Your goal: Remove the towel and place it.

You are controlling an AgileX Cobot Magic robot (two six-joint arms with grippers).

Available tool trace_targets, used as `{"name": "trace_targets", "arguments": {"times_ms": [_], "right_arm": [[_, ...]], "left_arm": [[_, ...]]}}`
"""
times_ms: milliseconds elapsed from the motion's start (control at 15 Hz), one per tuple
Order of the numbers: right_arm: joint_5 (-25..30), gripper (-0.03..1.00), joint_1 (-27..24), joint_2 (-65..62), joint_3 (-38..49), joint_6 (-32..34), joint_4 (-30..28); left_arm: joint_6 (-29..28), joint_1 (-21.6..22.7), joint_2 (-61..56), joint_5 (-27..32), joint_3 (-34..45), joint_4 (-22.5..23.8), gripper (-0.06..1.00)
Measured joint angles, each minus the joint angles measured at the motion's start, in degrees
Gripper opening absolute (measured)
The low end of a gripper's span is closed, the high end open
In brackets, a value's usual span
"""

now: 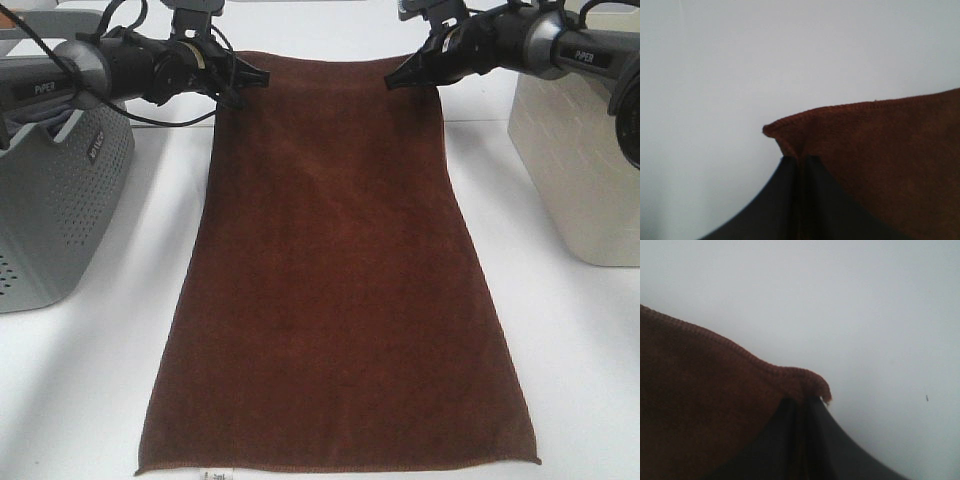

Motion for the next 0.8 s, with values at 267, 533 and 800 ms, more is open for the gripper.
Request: {"name": "trace_targets", "arguments": {"times_ms": [267, 533, 800], "right_arm": [[0.2, 0.55, 0.0, 0.4, 0.1, 0.0, 0.6], [8.8, 0.69, 0.0, -2.6, 0.1, 1.7, 9.6], [18.7, 0.69, 0.0, -9.3, 0.1, 1.7, 12.5]], "left_arm": [[-0.1, 0.0, 0.0, 0.0, 0.0, 0.0, 0.63], [-0.2, 0.0, -1.6, 4.9, 0.0, -1.7, 0.73], [-0.2, -1.1, -8.7, 16.6, 0.0, -4.1, 0.73]]}}
